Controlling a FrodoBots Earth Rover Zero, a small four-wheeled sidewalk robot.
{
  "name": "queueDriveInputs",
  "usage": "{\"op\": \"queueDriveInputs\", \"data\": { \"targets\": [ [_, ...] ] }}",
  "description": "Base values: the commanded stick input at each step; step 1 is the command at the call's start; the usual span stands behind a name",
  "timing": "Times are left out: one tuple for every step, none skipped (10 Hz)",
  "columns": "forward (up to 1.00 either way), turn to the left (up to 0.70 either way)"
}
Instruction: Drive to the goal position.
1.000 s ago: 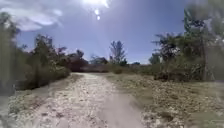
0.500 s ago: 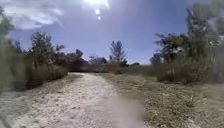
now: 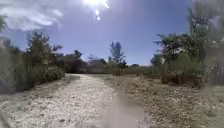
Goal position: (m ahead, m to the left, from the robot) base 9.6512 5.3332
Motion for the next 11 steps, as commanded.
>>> {"op": "queueDriveInputs", "data": {
  "targets": [
    [0.7, 0.0],
    [0.7, 0.0],
    [0.7, 0.0],
    [0.7, 0.0],
    [0.7, 0.0],
    [0.7, 0.0],
    [0.7, 0.0],
    [0.7, 0.0],
    [0.7, 0.0],
    [0.7, 0.0],
    [0.7, 0.0]
  ]
}}
